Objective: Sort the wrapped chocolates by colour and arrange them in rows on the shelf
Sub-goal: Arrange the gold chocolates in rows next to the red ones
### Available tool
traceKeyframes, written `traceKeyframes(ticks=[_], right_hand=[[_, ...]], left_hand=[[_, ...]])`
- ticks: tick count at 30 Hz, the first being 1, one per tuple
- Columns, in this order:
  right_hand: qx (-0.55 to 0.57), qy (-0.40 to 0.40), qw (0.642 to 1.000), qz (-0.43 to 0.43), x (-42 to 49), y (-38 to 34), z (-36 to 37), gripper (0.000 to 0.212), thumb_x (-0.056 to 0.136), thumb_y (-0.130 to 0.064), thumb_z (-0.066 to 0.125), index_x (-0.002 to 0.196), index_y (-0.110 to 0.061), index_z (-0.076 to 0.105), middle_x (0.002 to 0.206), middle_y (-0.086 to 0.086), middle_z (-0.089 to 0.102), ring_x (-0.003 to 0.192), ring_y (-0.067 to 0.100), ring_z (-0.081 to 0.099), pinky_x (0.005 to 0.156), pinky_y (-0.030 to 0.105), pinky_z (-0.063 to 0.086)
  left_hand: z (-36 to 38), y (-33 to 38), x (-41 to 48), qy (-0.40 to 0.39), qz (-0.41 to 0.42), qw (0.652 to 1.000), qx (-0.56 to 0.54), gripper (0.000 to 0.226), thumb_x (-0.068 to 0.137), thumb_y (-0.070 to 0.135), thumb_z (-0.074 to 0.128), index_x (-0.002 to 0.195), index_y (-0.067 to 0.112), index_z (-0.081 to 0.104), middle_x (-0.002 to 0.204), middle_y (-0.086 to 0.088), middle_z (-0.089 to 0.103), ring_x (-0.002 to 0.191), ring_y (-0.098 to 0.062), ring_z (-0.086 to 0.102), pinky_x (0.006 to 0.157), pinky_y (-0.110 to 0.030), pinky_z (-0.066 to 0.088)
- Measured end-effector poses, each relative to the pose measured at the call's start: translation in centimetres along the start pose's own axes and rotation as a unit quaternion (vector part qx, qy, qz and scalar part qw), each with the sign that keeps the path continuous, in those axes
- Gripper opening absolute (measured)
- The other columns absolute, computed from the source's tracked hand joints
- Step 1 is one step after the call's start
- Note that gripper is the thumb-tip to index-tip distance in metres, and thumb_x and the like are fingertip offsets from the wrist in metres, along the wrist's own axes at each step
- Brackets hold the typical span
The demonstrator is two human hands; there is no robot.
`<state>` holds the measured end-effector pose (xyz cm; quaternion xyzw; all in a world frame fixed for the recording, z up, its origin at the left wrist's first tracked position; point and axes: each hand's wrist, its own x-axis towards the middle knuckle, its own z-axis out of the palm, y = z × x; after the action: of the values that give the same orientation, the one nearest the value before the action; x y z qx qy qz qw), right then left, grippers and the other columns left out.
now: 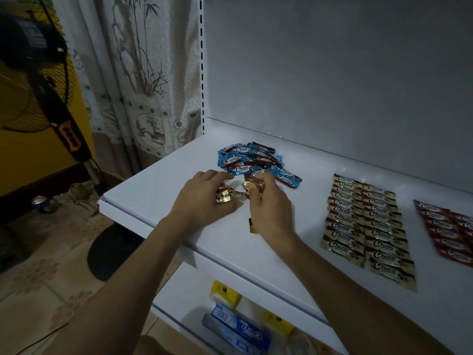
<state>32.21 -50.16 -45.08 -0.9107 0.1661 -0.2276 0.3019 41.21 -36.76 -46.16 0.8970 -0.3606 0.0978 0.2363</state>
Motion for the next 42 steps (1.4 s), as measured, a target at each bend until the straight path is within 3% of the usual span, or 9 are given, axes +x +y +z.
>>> traceKeyframes(ticks=[5,10,18,22,25,30,33,36,42], right_hand=[[0.038,0.012,0.999,0.015,0.2,0.3,0.2,0.023,0.100,-0.029,0.043,0.121,-0.019,0.047,0.102,-0.007,0.062,0.075,0.001,0.049,0.049,0.003,0.034],[0.041,0.018,0.999,0.019,0.3,0.3,0.1,0.022,0.101,-0.028,0.042,0.120,-0.019,0.047,0.097,-0.013,0.053,0.076,0.000,0.047,0.050,0.001,0.037],[-0.016,0.017,1.000,0.008,0.4,0.8,0.8,0.019,0.099,-0.027,0.045,0.116,-0.022,0.051,0.104,-0.004,0.060,0.093,0.012,0.059,0.071,0.026,0.050],[-0.021,0.020,1.000,0.001,0.4,1.1,1.2,0.017,0.093,-0.023,0.056,0.110,-0.023,0.055,0.103,-0.004,0.065,0.097,0.016,0.060,0.085,0.039,0.053],[-0.025,0.013,1.000,0.000,0.3,1.1,1.0,0.024,0.089,-0.021,0.059,0.112,-0.023,0.055,0.105,-0.004,0.065,0.100,0.017,0.059,0.091,0.039,0.048],[-0.040,0.006,0.999,-0.008,0.5,1.2,1.2,0.012,0.089,-0.023,0.063,0.100,-0.023,0.061,0.101,-0.007,0.066,0.097,0.015,0.059,0.089,0.039,0.049],[-0.024,0.024,0.999,0.003,0.5,1.3,1.2,0.013,0.092,-0.024,0.060,0.103,-0.019,0.065,0.100,-0.004,0.067,0.094,0.014,0.060,0.087,0.038,0.051],[-0.047,0.046,0.998,0.010,0.5,1.3,0.9,0.021,0.094,-0.028,0.057,0.108,-0.017,0.067,0.102,-0.003,0.067,0.095,0.015,0.060,0.091,0.036,0.046],[-0.022,0.105,0.994,-0.037,0.2,0.8,0.6,0.023,0.092,-0.026,0.059,0.111,-0.019,0.070,0.111,-0.005,0.069,0.103,0.015,0.061,0.092,0.041,0.047]], left_hand=[[0.2,-0.3,0.1,0.031,0.003,1.000,0.003,0.030,0.091,0.044,0.060,0.111,0.023,0.066,0.106,-0.001,0.065,0.091,-0.015,0.047,0.071,-0.028,0.039],[-0.1,0.0,0.3,0.061,-0.031,0.997,-0.040,0.025,0.091,0.039,0.062,0.103,0.018,0.066,0.092,-0.002,0.066,0.081,-0.016,0.048,0.064,-0.029,0.031],[-0.8,0.0,0.6,0.126,-0.135,0.971,-0.152,0.020,0.095,0.017,0.054,0.114,0.012,0.062,0.105,-0.007,0.071,0.096,-0.026,0.063,0.083,-0.042,0.050],[-0.7,-0.6,0.5,0.172,-0.191,0.934,-0.250,0.020,0.091,0.016,0.056,0.110,0.014,0.061,0.096,-0.004,0.069,0.089,-0.023,0.065,0.083,-0.047,0.054],[-1.0,-0.5,0.4,0.193,-0.216,0.909,-0.299,0.015,0.091,0.011,0.052,0.103,0.017,0.059,0.084,0.009,0.065,0.080,-0.012,0.065,0.079,-0.039,0.055],[-1.2,-0.3,0.5,0.201,-0.221,0.901,-0.315,0.015,0.094,0.014,0.049,0.106,0.012,0.058,0.079,0.003,0.065,0.069,-0.004,0.058,0.062,-0.020,0.045],[-1.3,-0.2,0.3,0.227,-0.221,0.892,-0.322,0.012,0.093,0.013,0.050,0.099,0.012,0.060,0.073,0.004,0.063,0.064,-0.002,0.057,0.062,-0.022,0.045],[-1.6,-0.1,0.0,0.269,-0.233,0.862,-0.361,0.011,0.091,0.014,0.053,0.084,0.021,0.057,0.069,0.001,0.061,0.061,-0.008,0.056,0.065,-0.032,0.049],[-3.0,3.3,-0.1,0.280,-0.231,0.805,-0.469,0.012,0.093,0.014,0.054,0.082,0.010,0.058,0.057,-0.001,0.050,0.048,-0.007,0.043,0.045,-0.018,0.036]])
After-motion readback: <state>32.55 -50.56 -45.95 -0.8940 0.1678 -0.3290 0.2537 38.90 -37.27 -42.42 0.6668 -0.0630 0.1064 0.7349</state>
